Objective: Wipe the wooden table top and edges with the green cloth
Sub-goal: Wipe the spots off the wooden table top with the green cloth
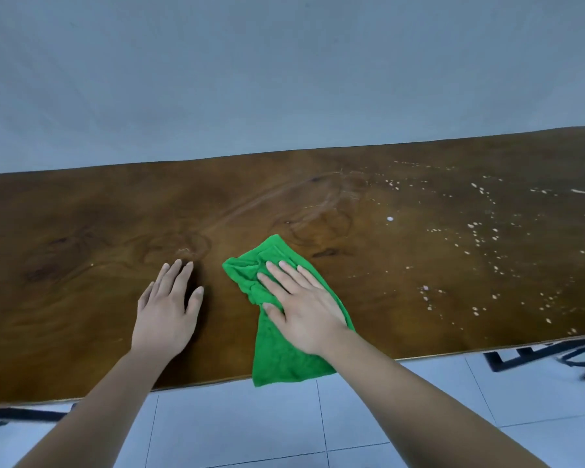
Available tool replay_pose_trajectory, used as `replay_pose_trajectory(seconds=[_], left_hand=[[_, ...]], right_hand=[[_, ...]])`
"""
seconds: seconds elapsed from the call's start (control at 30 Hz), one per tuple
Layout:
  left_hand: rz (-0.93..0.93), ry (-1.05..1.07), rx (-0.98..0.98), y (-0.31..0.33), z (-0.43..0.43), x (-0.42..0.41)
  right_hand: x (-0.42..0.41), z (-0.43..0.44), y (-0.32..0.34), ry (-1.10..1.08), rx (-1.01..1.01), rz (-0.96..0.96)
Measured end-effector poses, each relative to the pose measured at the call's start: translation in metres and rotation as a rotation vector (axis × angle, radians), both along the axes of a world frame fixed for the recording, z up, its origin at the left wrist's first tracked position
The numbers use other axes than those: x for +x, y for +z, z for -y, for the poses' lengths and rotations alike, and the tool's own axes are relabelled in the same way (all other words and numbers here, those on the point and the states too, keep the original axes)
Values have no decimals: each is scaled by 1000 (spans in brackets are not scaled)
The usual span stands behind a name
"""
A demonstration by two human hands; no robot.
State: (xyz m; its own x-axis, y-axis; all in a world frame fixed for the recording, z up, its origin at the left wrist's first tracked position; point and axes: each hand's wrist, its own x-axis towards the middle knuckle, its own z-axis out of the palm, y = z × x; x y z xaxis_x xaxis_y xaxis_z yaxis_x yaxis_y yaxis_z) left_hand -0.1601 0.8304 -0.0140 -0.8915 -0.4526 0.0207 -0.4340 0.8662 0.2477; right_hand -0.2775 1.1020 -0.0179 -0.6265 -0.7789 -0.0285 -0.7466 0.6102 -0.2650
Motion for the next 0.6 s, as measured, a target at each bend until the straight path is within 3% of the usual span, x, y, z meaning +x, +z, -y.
replay_pose_trajectory(seconds=[0.37, 0.5, 0.6], left_hand=[[7, 55, -15, -9, -74, -30], [-1, 68, -23, -11, -74, -30], [-1, 77, -24, -13, -75, -31]], right_hand=[[-115, -204, -2, -286, 33, -52], [-138, -219, -3, -511, 66, -36], [-133, -193, -2, -529, 112, -33]])
